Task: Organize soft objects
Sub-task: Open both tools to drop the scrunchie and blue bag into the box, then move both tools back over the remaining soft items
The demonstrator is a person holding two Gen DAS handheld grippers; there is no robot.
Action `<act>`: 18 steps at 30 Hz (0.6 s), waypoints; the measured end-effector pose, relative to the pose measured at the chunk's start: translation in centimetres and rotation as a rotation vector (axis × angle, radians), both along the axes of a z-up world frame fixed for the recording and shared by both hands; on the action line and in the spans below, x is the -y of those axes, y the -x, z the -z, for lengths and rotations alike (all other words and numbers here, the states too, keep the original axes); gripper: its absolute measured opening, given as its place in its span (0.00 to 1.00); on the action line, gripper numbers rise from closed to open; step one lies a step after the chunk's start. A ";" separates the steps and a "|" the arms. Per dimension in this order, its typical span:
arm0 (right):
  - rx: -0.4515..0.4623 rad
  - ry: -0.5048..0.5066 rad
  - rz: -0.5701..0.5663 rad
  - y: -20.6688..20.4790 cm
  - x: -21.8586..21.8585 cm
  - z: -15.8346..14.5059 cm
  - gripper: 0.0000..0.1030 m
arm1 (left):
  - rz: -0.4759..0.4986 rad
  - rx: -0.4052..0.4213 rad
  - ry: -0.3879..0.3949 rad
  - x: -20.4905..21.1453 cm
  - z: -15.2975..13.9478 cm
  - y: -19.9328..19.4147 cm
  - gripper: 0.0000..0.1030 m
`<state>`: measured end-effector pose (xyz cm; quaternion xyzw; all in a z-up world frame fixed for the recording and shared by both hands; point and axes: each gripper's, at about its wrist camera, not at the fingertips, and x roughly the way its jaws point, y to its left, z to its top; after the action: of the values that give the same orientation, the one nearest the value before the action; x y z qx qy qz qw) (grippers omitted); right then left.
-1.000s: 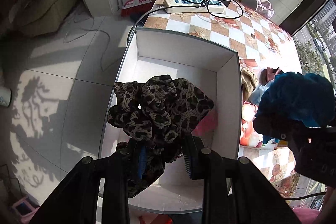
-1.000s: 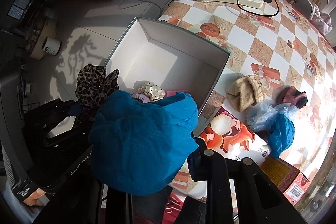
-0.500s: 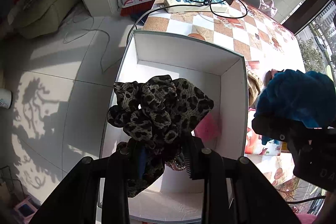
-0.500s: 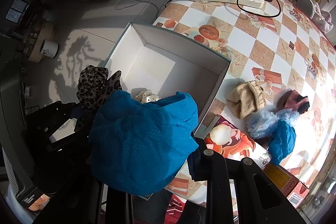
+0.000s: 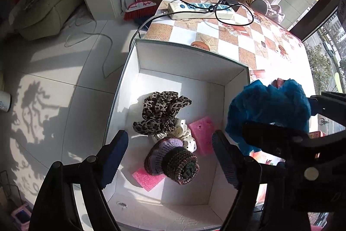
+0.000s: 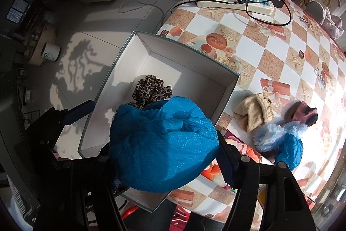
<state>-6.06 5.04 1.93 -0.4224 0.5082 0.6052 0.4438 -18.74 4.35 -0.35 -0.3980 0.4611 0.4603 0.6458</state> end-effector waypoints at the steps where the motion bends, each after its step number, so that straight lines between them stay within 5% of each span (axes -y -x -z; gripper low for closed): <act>1: -0.002 -0.002 0.006 -0.2 -0.1 -0.2 0.74 | -0.008 0.009 0.006 -0.1 0.1 0.1 0.84; 4: -0.015 0.007 0.031 -0.9 -0.4 -0.4 0.87 | -0.033 0.037 0.015 -0.3 0.1 0.4 0.91; 18: -0.063 0.038 0.151 -4.2 0.6 -0.7 0.87 | -0.044 0.046 -0.026 0.1 -1.3 -0.1 0.92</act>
<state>-1.81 4.44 2.59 -0.3721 0.5638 0.5730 0.4639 -18.61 4.29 0.98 -0.4104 0.4311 0.4710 0.6510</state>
